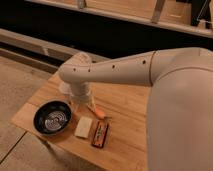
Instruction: Place the pepper in the ceramic bowl
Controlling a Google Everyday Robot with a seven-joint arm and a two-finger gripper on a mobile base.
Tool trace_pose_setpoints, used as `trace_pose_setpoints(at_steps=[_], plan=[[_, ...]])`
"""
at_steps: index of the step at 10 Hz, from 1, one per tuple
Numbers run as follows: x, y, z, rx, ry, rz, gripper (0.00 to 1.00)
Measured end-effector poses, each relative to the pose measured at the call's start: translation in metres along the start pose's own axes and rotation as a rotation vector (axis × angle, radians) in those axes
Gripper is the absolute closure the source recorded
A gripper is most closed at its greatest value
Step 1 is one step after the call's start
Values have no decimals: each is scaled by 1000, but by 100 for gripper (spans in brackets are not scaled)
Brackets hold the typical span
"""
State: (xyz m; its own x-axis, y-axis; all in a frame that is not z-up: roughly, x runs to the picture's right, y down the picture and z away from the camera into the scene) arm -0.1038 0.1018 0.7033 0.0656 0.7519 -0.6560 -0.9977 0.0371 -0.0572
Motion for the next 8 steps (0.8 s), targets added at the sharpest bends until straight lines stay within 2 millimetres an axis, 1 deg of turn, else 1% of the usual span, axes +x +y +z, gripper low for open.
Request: trace_pose_setpoints(at_steps=[2, 3, 4, 5, 6, 7, 8], plan=[[-2, 0, -1, -5, -5, 15, 35], [-12, 2, -4, -29, -23, 59, 35], [-28, -1, -5, -58, -41, 128, 35], [-41, -7, -4, -78, -50, 187, 35], [-51, -10, -2, -91, -53, 227, 35], [-64, -19, 2, -105, -57, 279, 35], [-69, -24, 4, -105, -57, 295, 35]])
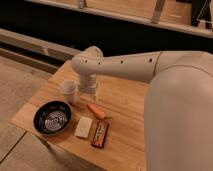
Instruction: Place the pepper in the ceramic bowl
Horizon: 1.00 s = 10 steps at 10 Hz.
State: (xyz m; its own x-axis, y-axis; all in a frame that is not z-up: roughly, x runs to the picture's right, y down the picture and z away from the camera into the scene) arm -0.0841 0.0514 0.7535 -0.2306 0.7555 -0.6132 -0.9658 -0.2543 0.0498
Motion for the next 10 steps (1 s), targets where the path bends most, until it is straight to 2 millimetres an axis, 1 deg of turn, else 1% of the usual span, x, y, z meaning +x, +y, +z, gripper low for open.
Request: trace_pose_setpoints(at_steps=[1, 2, 3, 5, 6, 7, 8, 9, 10], plan=[[-10, -9, 4, 12, 0, 21, 35], [-16, -20, 10, 61, 5, 12, 35], [-19, -30, 15, 122, 8, -19, 35], [-22, -44, 18, 243, 8, -126, 35], [-20, -45, 13, 332, 7, -266, 35], [-18, -42, 9, 377, 6, -365, 35], [-18, -40, 6, 391, 5, -421, 35], [-14, -35, 4, 384, 14, -519, 35], [-11, -34, 4, 359, 23, -565, 35]])
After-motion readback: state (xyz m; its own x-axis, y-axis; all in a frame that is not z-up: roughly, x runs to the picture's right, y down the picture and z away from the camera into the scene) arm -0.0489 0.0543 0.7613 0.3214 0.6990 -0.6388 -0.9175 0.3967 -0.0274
